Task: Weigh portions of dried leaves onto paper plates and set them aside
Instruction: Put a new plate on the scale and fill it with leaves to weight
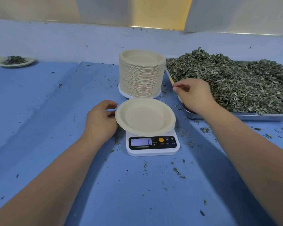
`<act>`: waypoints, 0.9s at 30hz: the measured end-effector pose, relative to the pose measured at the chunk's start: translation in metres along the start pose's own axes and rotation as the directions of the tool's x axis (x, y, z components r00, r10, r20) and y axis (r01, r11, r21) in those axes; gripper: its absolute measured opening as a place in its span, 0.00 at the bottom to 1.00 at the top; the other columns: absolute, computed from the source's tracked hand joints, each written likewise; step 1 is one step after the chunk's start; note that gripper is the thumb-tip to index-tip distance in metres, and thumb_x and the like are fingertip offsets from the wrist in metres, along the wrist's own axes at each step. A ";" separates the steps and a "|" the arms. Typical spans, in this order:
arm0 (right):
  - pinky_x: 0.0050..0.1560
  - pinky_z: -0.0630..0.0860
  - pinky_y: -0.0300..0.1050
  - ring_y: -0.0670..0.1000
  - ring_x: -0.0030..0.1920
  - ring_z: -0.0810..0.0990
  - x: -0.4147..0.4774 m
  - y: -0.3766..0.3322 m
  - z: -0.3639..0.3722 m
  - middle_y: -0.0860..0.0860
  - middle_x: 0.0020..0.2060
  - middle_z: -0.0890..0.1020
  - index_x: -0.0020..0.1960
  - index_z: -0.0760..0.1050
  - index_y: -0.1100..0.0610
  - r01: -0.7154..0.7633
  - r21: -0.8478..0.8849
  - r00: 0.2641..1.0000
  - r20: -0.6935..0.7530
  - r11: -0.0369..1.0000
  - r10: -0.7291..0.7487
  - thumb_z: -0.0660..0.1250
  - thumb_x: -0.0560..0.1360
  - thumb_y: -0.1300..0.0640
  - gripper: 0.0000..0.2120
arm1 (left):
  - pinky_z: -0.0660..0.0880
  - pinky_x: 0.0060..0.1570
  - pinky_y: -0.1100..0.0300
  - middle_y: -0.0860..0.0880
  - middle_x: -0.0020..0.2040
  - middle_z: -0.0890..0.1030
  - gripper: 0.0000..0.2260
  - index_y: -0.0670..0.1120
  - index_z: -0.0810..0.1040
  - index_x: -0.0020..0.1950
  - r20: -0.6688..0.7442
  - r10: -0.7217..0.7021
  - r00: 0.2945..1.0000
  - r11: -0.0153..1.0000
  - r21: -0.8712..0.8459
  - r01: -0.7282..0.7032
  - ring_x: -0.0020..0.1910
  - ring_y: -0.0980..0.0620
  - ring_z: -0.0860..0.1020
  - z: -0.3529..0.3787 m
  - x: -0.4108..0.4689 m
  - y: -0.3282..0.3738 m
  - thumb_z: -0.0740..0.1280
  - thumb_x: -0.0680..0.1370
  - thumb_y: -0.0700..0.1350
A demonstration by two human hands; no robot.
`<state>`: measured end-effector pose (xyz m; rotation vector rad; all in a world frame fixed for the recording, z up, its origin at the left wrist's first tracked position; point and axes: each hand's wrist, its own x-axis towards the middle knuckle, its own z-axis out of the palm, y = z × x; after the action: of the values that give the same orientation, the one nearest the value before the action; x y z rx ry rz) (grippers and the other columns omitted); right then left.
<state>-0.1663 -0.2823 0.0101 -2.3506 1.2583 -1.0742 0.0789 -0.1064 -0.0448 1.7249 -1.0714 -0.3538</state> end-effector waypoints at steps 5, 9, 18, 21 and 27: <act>0.44 0.72 0.38 0.44 0.37 0.78 0.034 0.019 0.001 0.50 0.52 0.85 0.58 0.84 0.53 -0.069 -0.147 0.994 0.079 0.987 0.081 0.64 0.82 0.57 0.11 | 0.71 0.39 0.74 0.59 0.50 0.83 0.12 0.52 0.81 0.53 0.014 -0.015 1.000 1.000 0.006 0.015 0.45 0.68 0.80 -0.001 -0.001 0.002 0.69 0.76 0.37; 0.44 0.71 0.44 0.52 0.42 0.79 0.054 0.045 0.004 0.57 0.56 0.83 0.67 0.77 0.54 -0.114 -0.358 0.953 0.225 0.927 0.204 0.58 0.84 0.55 0.15 | 0.73 0.42 0.70 0.57 0.50 0.84 0.12 0.53 0.81 0.50 0.017 -0.032 0.999 0.999 -0.001 0.032 0.45 0.65 0.81 -0.001 -0.001 0.003 0.68 0.75 0.36; 0.73 0.64 0.61 0.64 0.78 0.59 0.096 0.071 0.031 0.59 0.80 0.58 0.81 0.58 0.52 0.039 -0.534 0.877 0.423 0.844 0.227 0.60 0.84 0.51 0.27 | 0.75 0.44 0.66 0.57 0.47 0.84 0.12 0.54 0.81 0.49 0.005 -0.035 0.999 0.999 -0.008 0.035 0.47 0.62 0.82 0.000 0.002 0.000 0.68 0.76 0.36; 0.75 0.62 0.65 0.61 0.81 0.48 0.108 0.074 0.036 0.57 0.82 0.50 0.81 0.55 0.50 0.054 -0.568 0.897 0.389 0.821 0.210 0.60 0.84 0.52 0.29 | 0.72 0.40 0.75 0.59 0.47 0.84 0.13 0.54 0.81 0.49 0.003 -0.024 1.000 1.000 0.003 0.024 0.47 0.65 0.81 0.001 0.003 -0.001 0.67 0.76 0.35; 0.72 0.65 0.65 0.58 0.81 0.49 0.118 0.082 0.047 0.51 0.82 0.46 0.81 0.50 0.46 0.103 -0.617 0.914 0.368 0.780 0.170 0.62 0.82 0.52 0.33 | 0.71 0.39 0.77 0.59 0.46 0.84 0.12 0.54 0.81 0.49 0.010 -0.018 1.000 1.000 0.008 0.018 0.46 0.65 0.81 0.003 0.003 -0.004 0.69 0.75 0.36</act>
<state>-0.1409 -0.4304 -0.0093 -2.7864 1.6517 -0.0899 0.0804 -0.1108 -0.0492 1.7423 -1.0663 -0.3711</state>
